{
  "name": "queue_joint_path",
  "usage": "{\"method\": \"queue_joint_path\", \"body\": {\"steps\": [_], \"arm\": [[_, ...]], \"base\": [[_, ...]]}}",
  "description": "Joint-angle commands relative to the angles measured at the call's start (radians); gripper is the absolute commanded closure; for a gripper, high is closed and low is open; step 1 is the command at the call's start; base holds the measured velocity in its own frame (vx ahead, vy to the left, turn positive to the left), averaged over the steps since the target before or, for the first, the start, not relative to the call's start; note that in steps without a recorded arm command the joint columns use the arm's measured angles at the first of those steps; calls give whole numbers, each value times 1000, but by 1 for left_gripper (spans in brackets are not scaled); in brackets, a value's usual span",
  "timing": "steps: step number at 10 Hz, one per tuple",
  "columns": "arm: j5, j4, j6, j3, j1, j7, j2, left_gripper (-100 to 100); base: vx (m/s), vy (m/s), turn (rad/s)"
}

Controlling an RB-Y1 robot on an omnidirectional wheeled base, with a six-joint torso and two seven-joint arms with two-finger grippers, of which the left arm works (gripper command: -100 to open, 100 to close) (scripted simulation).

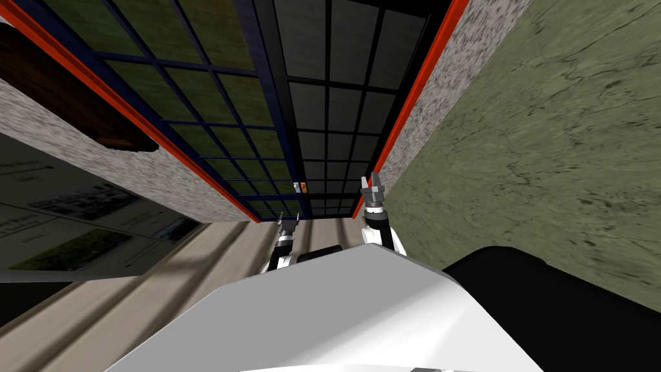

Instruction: Pull the door open

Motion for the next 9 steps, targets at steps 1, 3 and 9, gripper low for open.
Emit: {"method": "queue_joint_path", "body": {"steps": [1, 3, 9], "arm": [[4, 27, -3, -8, -8, 29, -2, -100], [9, 64, -9, -17, -21, 62, -6, -100], [26, 187, -29, -48, -64, 170, -19, -100]], "base": [[97, 18, -1], [96, 13, -4], [114, 33, -2]]}}
